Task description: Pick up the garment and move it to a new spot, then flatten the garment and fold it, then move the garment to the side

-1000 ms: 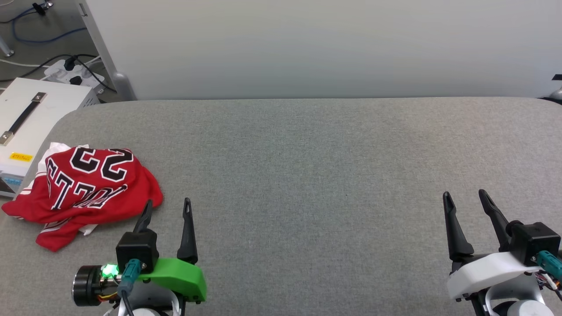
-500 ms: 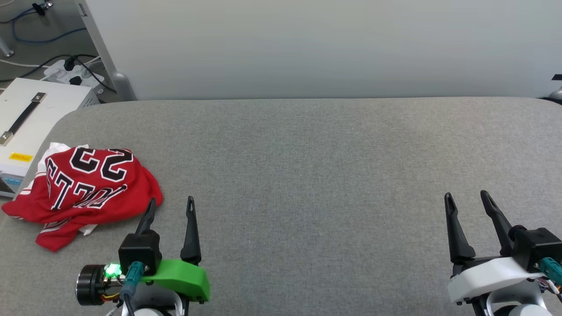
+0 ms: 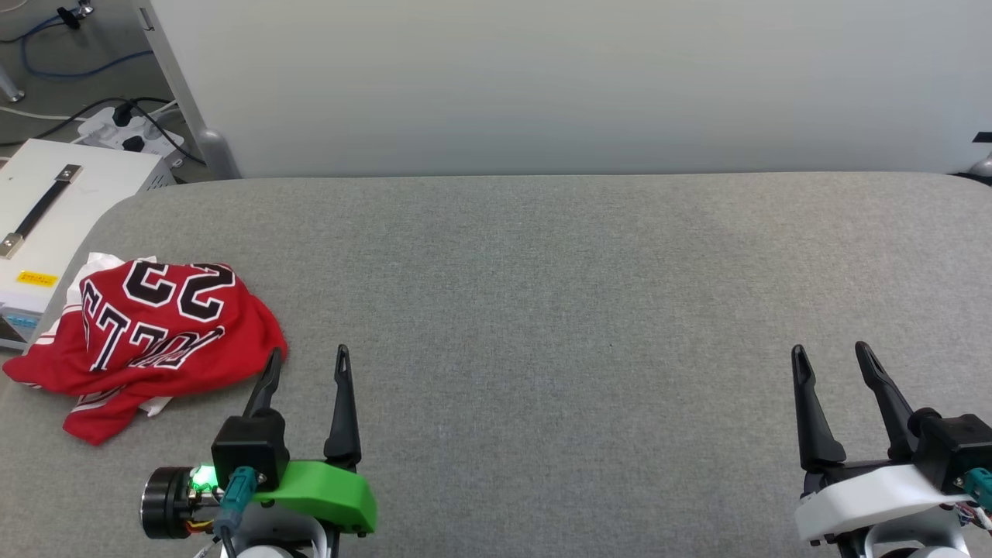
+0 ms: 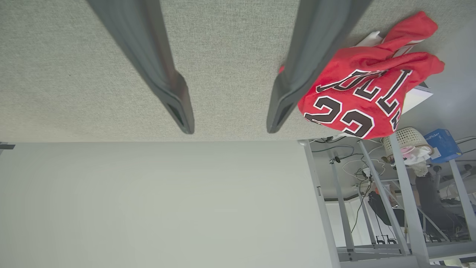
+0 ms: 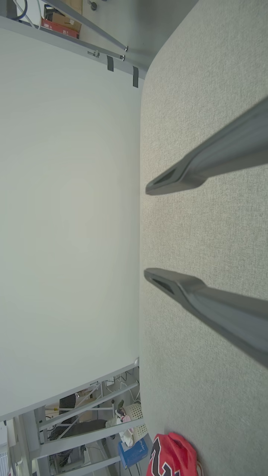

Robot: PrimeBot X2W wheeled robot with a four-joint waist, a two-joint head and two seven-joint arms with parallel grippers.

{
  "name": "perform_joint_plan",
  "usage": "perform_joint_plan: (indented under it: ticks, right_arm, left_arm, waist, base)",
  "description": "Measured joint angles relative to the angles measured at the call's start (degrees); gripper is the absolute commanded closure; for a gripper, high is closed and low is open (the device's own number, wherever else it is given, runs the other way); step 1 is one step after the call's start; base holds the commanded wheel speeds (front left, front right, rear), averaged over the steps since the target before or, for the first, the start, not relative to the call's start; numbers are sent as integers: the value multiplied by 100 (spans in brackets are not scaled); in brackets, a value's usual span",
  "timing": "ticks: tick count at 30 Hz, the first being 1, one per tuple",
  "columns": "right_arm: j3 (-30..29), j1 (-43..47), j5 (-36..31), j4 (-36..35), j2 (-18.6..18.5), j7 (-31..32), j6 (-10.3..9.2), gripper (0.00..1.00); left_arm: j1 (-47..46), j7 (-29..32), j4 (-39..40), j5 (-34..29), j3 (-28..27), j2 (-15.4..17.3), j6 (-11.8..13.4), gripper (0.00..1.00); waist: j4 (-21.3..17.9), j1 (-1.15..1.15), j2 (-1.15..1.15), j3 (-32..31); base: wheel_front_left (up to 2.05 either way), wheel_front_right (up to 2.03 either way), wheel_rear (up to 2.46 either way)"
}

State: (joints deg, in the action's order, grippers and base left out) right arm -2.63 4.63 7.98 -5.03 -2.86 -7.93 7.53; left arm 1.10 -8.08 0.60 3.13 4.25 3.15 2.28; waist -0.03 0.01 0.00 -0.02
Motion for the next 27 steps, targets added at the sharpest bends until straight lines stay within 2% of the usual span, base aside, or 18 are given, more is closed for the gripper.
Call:
perform_joint_plan:
  ticks: [27]
  right_arm:
    - [-27, 168, 194, -156, 0, -328, 0, 0]
  left_arm:
    - [4, -310, -45, 238, 129, -1, 16, 0]
  waist:
    - [-9, -1, 0, 42]
  base:
    - [0, 0, 0]
